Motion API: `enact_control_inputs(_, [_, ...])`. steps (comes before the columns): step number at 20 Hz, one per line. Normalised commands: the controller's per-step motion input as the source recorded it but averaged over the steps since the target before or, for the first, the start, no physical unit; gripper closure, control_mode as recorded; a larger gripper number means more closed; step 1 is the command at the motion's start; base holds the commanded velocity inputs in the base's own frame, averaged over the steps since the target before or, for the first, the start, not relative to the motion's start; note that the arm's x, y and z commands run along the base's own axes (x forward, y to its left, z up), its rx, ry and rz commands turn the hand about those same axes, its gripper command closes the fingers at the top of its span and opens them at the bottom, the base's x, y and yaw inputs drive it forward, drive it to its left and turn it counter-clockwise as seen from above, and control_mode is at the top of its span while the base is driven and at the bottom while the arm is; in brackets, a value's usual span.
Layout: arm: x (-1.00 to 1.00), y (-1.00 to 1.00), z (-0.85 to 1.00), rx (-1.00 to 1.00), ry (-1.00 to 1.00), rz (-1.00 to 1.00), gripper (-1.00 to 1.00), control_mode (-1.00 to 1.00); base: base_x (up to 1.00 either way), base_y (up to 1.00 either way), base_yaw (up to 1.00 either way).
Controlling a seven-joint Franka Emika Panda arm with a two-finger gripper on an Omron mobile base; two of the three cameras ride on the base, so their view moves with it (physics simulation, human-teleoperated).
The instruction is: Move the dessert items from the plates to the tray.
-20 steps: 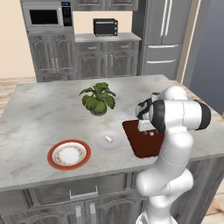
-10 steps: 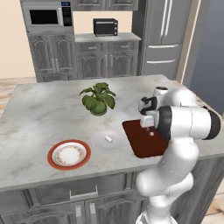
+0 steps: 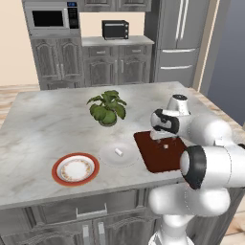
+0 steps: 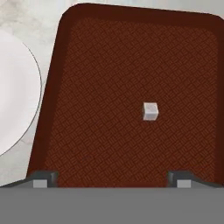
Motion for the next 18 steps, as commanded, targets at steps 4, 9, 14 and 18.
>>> enact_control_inputs(4, [-0.37,0.82,0.40,-0.03,-0.02,0.00,-1.00,-1.00,0.00,0.00,0.00])
enact_control_inputs(9, [-0.21,0.81,0.40,-0.01,-0.01,0.00,-1.00,-1.00,0.00,0.00,0.00])
enact_control_inputs(14, [-0.01,0.71,0.46,0.00,0.00,0.00,-1.00,-1.00,0.00,0.00,0.00])
enact_control_inputs(18, [-0.01,0.55,0.28,0.00,0.00,0.00,-1.00,-1.00,0.00,0.00,0.00])
